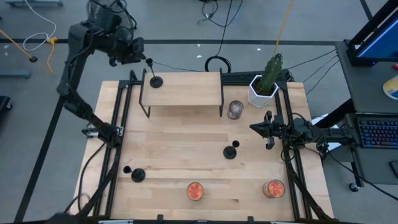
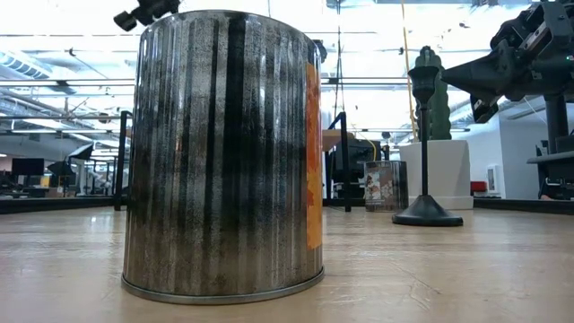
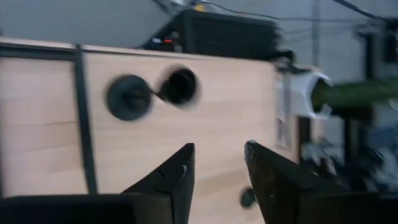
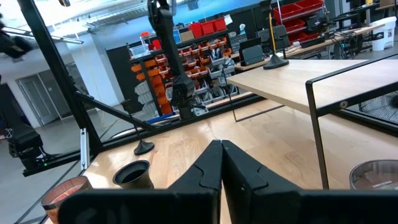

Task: Pick & Place candle stick holders
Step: Put the left black candle holder on the shelf

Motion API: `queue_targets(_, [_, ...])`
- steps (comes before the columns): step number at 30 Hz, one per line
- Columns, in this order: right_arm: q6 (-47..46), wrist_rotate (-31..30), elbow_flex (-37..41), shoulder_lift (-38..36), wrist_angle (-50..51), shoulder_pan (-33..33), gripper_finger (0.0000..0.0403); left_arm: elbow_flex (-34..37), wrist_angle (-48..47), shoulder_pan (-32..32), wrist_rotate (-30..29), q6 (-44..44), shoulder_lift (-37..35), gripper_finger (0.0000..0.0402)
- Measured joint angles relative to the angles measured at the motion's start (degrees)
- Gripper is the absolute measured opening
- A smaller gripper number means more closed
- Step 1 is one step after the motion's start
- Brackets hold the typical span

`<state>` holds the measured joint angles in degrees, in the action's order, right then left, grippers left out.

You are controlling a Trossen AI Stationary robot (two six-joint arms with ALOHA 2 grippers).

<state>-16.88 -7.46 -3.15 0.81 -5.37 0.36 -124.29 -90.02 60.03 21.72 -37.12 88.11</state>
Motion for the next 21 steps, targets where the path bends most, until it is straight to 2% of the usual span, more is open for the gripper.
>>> queue_targets(4, [0.00,0.00,0.01,-0.01,0.00,0.00,0.0000,-0.02,0.00,-4.41,0.98,-0.87,-4.08,0.0150])
queue_targets(10, [0.00,-0.01,-0.01,-0.01,0.00,0.00,0.0000,-0.02,0.00,-15.82,2.74,-6.98,-9.30,0.0150])
queue_targets(16, [0.00,-0.01,0.00,0.00,0.00,0.00,0.0000,1.95,0.00,-31.41,-5.23,-20.77,-12.69,0.0150])
queue_targets(21, [0.00,0.00,0.00,0.00,0.00,0.00,0.0000,5.72,-0.01,-44.49,-7.28,-26.61,-13.31,0.0149])
